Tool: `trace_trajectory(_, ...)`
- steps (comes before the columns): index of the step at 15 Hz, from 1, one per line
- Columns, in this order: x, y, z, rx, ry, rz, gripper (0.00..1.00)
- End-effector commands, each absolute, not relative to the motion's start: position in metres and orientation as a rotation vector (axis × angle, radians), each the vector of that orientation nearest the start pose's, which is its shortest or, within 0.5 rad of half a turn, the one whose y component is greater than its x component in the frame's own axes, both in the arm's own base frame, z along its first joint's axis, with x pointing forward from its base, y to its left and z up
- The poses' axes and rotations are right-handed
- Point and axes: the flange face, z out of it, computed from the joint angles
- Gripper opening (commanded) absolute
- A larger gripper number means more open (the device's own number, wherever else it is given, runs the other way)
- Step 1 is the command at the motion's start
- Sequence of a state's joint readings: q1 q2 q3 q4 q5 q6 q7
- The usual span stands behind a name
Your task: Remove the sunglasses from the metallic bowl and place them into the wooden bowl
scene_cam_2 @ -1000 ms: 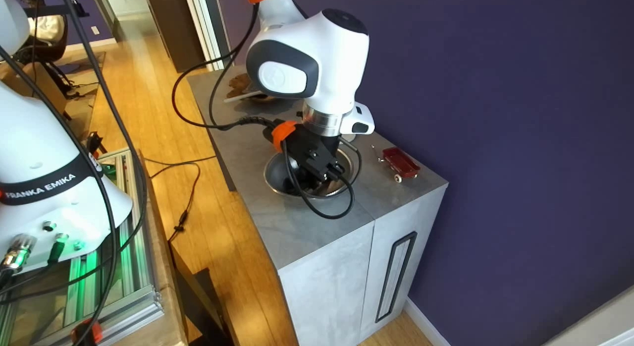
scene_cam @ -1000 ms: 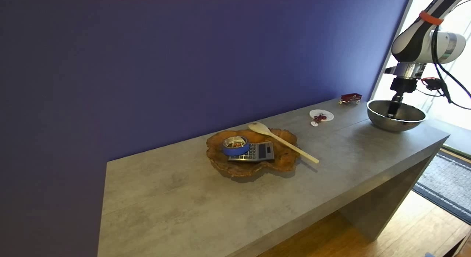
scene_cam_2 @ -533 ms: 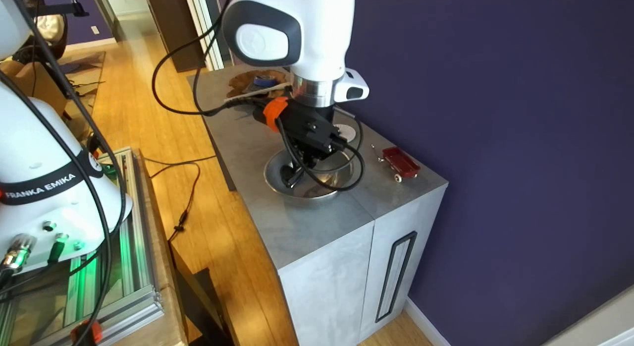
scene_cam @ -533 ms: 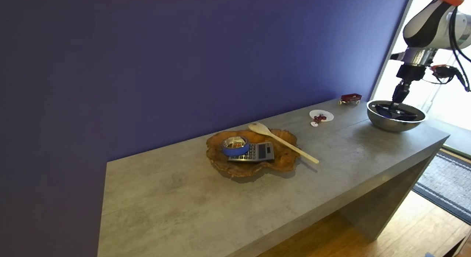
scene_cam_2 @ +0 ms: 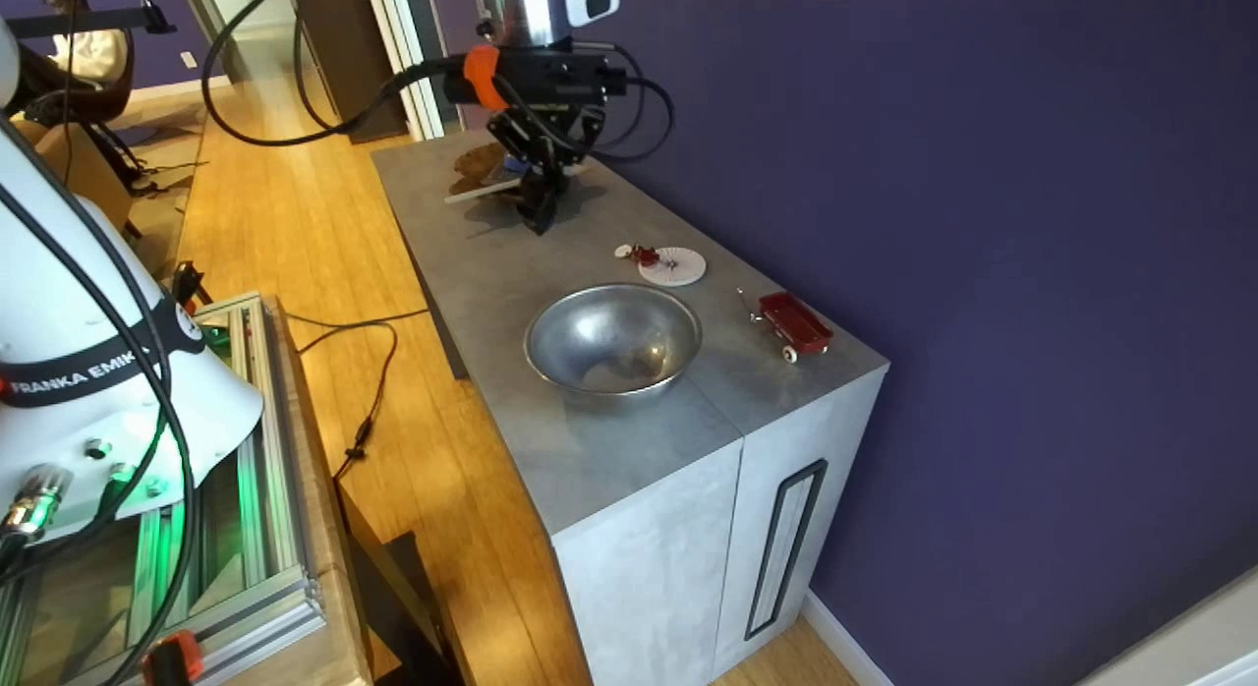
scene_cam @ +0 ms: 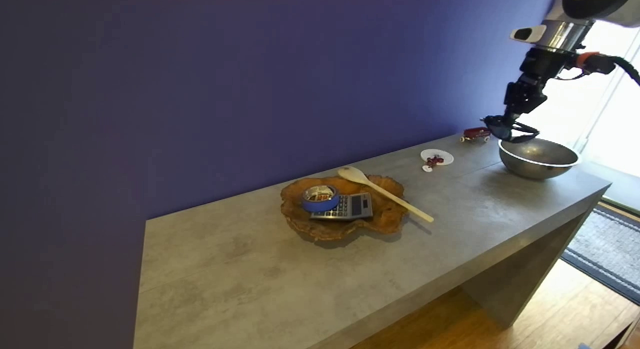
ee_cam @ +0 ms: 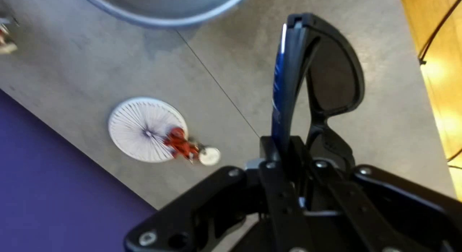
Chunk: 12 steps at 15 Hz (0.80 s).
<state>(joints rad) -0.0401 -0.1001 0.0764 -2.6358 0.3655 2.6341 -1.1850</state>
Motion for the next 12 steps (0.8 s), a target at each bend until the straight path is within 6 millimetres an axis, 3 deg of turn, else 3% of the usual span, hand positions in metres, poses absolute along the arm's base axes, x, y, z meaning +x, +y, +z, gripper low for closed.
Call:
trace_trajectory(1,0.432,0.111,0.275,-2.534,-1.594,-0.281,0.03)
trace_trajectory(2,0.435,0.137,0.266,-2.463,-1.628,-0.241,0.03)
trace_trajectory(3,0.434,0.147,0.264,-2.416,-1.649,-0.221,0.03)
trace_trajectory(4,0.423,0.131,0.276,-2.499,-1.612,-0.242,0.13)
trace_trajectory(6,0.423,0.155,0.266,-2.449,-1.647,-0.215,0.13)
trace_trajectory(9,0.431,0.149,0.26,-2.439,-1.655,-0.21,0.13)
trace_trajectory(10,0.432,0.148,0.26,-2.44,-1.654,-0.211,0.03)
trace_trajectory(12,0.447,0.175,0.257,-2.386,-1.659,-0.275,0.03)
